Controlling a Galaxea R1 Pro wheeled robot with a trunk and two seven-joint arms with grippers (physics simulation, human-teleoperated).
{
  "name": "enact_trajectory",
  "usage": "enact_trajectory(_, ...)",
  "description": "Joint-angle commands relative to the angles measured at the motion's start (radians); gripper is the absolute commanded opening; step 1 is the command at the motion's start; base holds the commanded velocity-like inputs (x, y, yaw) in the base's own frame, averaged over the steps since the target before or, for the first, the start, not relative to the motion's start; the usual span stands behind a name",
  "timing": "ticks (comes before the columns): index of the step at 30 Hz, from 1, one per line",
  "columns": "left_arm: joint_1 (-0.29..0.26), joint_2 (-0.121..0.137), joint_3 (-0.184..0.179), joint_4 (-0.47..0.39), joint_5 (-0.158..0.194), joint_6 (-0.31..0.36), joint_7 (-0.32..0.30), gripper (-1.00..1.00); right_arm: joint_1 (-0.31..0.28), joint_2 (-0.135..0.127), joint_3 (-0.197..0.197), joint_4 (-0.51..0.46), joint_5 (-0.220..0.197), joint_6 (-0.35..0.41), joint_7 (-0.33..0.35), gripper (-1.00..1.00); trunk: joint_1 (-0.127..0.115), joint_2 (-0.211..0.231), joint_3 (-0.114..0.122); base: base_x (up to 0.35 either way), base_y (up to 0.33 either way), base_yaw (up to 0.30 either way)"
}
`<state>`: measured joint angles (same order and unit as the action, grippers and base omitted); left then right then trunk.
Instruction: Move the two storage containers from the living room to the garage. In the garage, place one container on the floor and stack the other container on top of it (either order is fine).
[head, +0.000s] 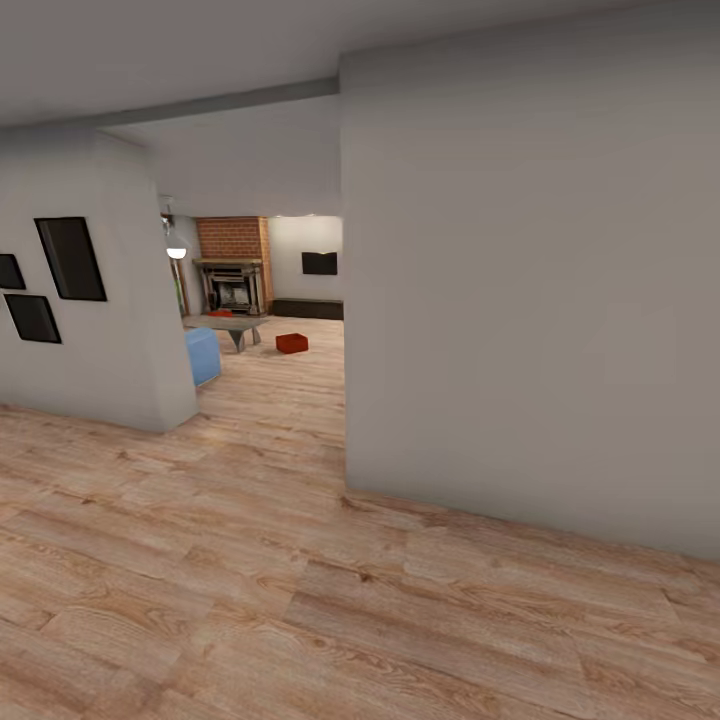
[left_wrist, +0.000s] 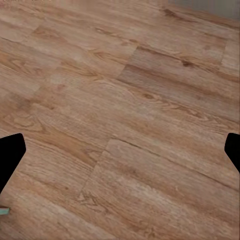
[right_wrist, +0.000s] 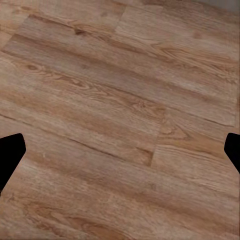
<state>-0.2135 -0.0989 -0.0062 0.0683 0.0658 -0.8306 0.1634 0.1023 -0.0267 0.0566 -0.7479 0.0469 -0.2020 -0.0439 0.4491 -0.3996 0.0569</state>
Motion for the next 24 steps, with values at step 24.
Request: enact_trajectory(24,-0.001,-0.001,-0.001,0.004,0.006,-0.001,-0.002,1.00,0.000,-0.001,0.003,-0.001,0.005,-0.001,-0.002,1.00,0.001,0.000,-0.010,0.328,0.000,0.175)
